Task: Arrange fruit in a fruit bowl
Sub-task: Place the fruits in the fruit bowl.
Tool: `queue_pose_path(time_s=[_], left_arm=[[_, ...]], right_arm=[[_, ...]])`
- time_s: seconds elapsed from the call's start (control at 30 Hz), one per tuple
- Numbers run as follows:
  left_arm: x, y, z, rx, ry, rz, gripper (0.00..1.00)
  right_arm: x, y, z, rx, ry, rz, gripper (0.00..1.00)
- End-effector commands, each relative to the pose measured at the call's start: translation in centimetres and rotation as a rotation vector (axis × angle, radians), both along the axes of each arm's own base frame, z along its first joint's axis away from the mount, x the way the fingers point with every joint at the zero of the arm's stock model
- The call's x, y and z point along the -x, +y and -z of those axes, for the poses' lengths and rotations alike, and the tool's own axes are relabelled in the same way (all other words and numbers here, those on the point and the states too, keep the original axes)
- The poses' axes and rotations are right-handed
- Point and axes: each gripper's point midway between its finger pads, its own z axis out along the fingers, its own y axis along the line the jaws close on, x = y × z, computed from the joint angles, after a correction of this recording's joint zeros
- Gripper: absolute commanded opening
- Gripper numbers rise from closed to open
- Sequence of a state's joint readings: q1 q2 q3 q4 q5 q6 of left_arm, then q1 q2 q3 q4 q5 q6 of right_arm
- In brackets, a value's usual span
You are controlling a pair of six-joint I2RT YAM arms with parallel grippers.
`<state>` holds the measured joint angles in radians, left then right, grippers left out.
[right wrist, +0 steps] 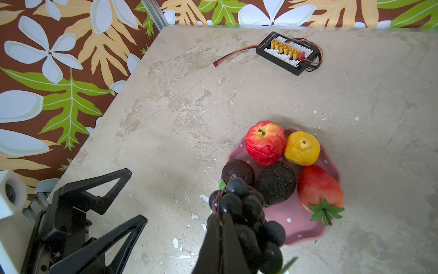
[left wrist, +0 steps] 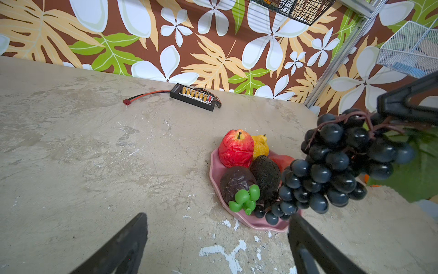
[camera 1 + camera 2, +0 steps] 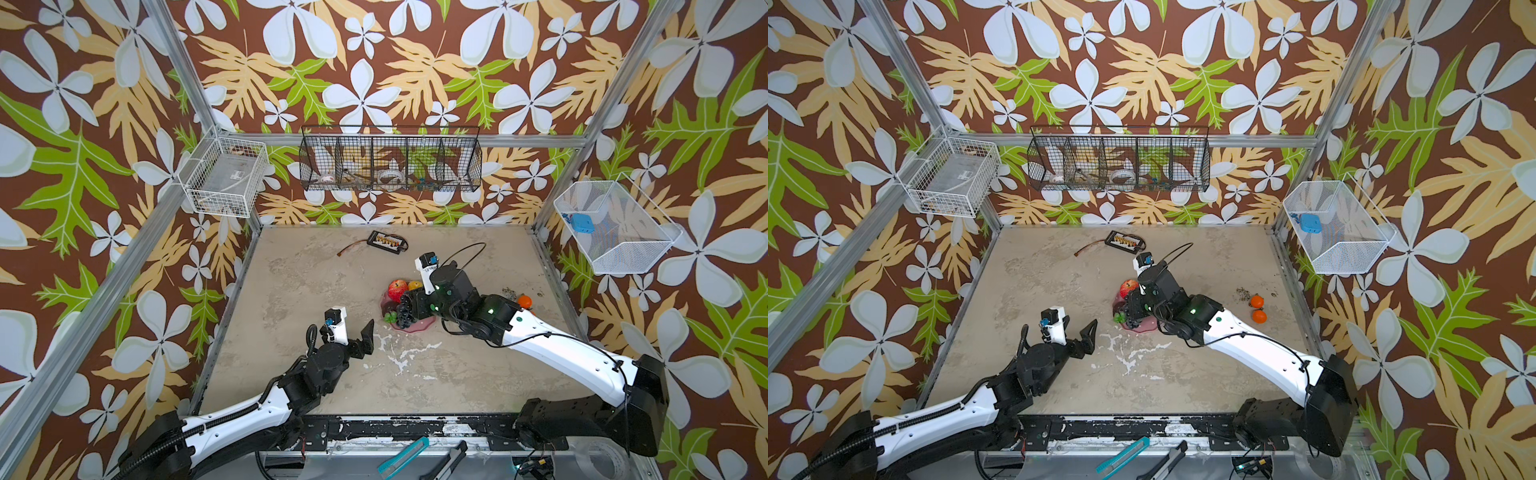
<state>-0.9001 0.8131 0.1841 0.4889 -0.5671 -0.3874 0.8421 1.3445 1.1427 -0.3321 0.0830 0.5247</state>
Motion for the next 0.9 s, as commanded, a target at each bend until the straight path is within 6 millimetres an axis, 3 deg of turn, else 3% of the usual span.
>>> queue_pose_path(time_s=[0.0,0.87], left_arm=[[-0.1,0.2,-0.2,-0.007,-0.011,-0.008,0.93],[-0.1,0.1,-0.1,-0.004,-0.008,-0.006,0.93]], right_arm=[[-0.5,0.4,-0.3,-0.024,-0.022,0.013,0.00],[-0.7,-2.8,4.5,0.131,0.006,0.100,0.00]])
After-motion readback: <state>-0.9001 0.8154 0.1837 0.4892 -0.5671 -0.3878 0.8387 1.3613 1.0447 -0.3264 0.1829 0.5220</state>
